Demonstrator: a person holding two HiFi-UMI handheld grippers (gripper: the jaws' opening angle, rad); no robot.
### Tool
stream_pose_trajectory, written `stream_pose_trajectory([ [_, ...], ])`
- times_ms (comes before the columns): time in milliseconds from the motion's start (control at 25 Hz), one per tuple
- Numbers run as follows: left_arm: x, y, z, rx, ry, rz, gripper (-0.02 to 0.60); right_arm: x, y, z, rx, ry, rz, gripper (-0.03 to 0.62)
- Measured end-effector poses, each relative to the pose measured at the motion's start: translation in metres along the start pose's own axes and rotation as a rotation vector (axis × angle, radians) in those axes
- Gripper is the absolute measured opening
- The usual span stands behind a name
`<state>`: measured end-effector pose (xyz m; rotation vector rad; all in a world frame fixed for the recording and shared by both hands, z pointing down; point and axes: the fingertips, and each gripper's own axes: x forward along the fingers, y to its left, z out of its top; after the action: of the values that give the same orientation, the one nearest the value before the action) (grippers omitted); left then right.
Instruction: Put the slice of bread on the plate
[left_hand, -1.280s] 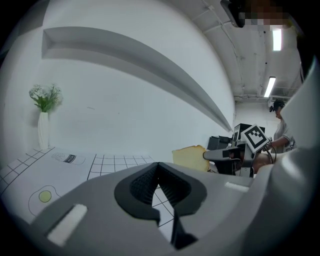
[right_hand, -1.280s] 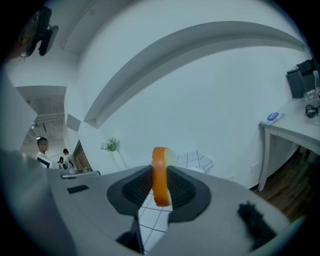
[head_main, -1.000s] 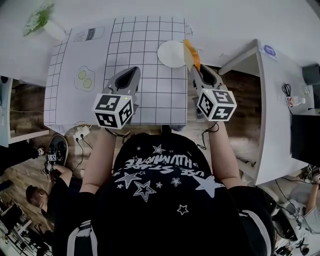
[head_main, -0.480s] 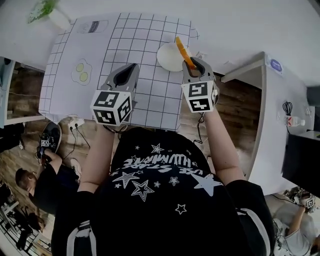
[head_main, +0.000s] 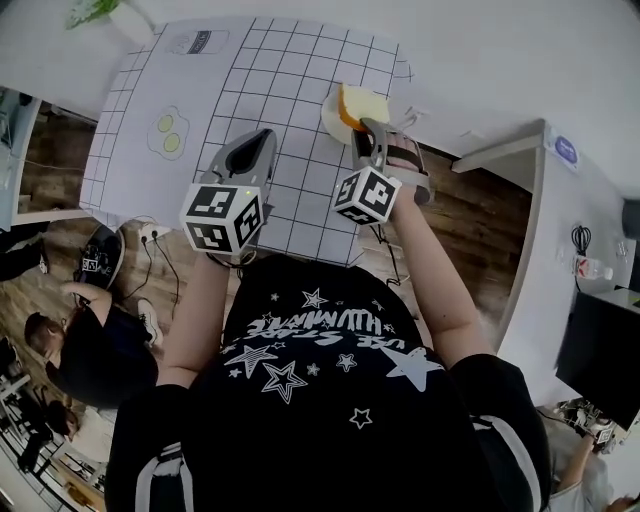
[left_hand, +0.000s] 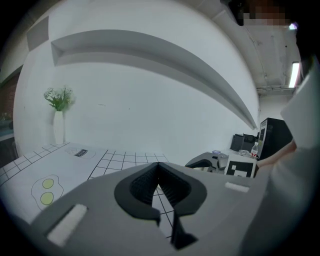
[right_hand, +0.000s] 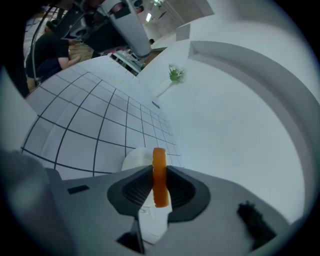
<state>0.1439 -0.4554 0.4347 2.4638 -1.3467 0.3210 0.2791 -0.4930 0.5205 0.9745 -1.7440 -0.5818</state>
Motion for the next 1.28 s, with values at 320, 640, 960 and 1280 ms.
stream_pose_trajectory([
  [320,-0.004,0.003,-0.006,-0.008,0.010,0.026,0.009,0.015,0.037,0.005,-0.035,0.028,0.113,0.091],
  [640,-0.007,0.006,-0.010,-0.012,0.018,0.024,0.009,0.021,0.055,-0.004,-0.007,0.067,0.246,0.100],
  [960,-0.010,0.007,-0.011,-0.004,0.019,0.002,0.009,0.021,0.066,-0.006,0.040,0.094,0.294,0.113],
  [1280,-0.022,0.021,-0.011,-0.014,0.003,0.004,0.009,0.021,0.070,-0.006,0.092,0.116,0.294,0.119],
])
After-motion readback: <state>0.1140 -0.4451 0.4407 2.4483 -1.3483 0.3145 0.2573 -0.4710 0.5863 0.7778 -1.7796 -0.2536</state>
